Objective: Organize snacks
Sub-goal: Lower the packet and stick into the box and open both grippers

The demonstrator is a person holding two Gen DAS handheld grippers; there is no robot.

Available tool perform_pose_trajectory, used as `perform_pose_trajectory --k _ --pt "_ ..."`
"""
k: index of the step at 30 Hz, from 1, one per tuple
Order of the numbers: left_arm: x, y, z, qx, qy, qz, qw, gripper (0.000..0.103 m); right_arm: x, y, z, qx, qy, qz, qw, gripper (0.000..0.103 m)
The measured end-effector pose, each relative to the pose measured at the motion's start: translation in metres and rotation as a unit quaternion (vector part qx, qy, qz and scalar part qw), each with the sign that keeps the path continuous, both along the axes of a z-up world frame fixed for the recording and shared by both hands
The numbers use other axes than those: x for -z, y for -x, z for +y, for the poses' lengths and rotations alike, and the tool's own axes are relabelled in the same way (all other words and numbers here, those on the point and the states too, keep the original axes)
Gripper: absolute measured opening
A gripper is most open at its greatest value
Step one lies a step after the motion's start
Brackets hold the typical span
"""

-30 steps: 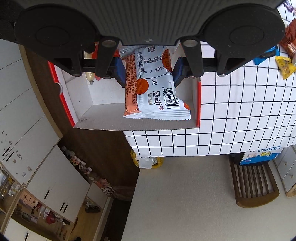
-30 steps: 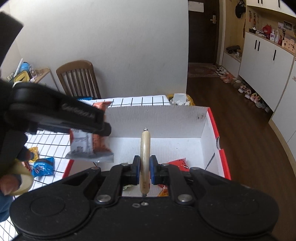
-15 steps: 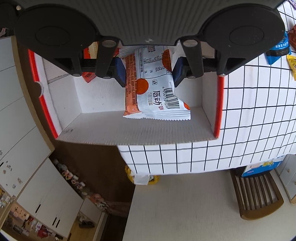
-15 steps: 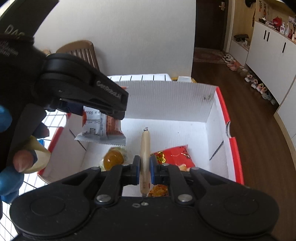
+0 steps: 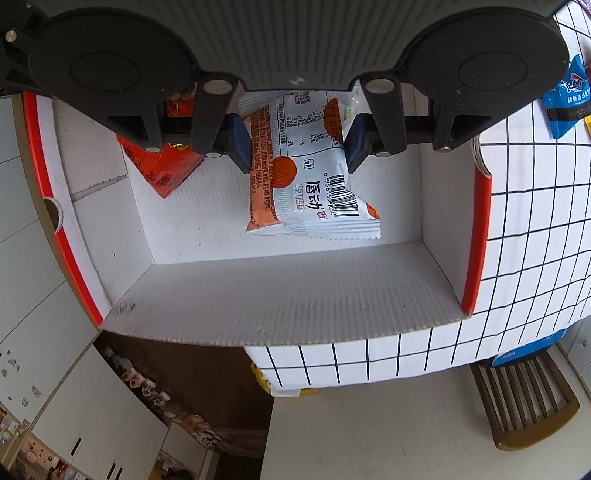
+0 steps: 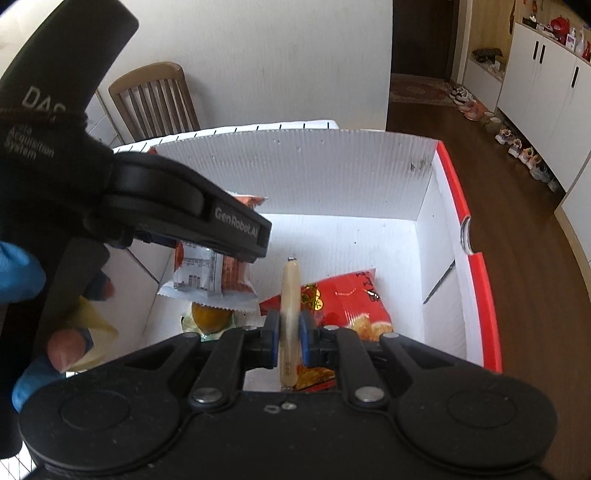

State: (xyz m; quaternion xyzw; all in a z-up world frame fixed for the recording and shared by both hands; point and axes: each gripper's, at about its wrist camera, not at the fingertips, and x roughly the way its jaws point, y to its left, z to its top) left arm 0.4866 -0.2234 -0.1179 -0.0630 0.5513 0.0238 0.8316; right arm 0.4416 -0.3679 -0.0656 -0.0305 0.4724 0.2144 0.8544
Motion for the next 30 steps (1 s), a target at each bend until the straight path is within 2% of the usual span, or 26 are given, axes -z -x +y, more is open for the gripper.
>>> perform_pose_trajectory --k 2,4,7,17,30 --pt "0.000 0.001 -0.001 0.000 -0.005 -0.002 1.0000 0.052 0.001 0.000 -0.002 0.002 -0.001 0.001 1.000 0.012" --pt "-0.002 0.002 0.000 0.000 -0.001 -0.006 1.0000 0.052 0.002 0.000 -0.004 0.005 -0.005 0.003 1.000 0.019" --pt "-0.008 0.006 0.003 -0.005 0.003 -0.013 0.9999 0.059 0.000 0.002 -0.006 0.006 -0.010 0.006 1.000 0.021" --pt "-0.038 0.029 0.013 -0.009 0.008 -0.042 0.9990 0.060 -0.017 0.015 -0.017 0.009 -0.022 -0.014 1.000 0.031" --pt "-0.090 0.089 0.028 -0.009 0.026 -0.101 0.9945 0.060 -0.053 0.048 -0.018 -0.002 -0.030 -0.053 0.998 0.039"
